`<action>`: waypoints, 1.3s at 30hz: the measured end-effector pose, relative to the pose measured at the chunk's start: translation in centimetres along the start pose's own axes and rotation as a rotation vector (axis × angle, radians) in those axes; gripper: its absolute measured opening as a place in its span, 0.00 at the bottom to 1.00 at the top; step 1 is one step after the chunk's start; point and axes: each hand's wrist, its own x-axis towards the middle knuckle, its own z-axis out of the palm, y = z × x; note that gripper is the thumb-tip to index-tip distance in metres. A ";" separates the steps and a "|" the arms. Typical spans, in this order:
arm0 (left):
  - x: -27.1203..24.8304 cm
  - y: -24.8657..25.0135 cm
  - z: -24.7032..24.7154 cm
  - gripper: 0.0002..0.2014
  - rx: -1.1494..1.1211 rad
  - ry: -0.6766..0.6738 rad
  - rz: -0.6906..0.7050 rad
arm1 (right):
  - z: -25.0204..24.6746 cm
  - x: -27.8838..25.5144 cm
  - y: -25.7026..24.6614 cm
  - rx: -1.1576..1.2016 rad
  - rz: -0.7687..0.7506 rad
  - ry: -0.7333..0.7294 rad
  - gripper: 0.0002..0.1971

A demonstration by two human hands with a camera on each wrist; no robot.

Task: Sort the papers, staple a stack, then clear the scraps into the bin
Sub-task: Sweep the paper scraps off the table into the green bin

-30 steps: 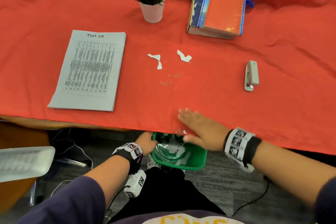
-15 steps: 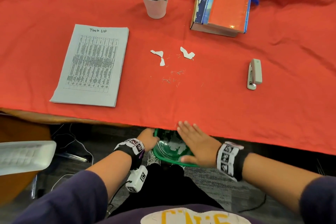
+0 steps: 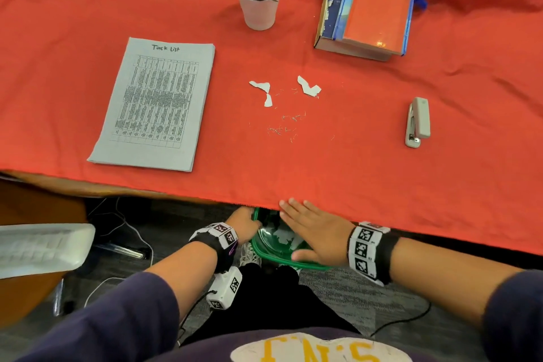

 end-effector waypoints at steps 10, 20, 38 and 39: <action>0.6 -0.5 0.1 0.22 -0.038 -0.017 -0.040 | -0.6 -1.2 -0.2 0.030 0.057 0.108 0.42; 1.0 -1.0 0.2 0.25 -0.057 -0.029 -0.069 | -2.4 -4.0 -1.3 0.354 0.049 -0.005 0.40; 1.6 -2.0 0.7 0.22 -0.105 -0.025 0.006 | -20.6 16.4 12.9 0.203 0.411 0.415 0.37; 1.6 -2.1 0.7 0.22 -0.106 -0.022 0.002 | -20.1 16.7 12.6 0.190 0.400 0.404 0.37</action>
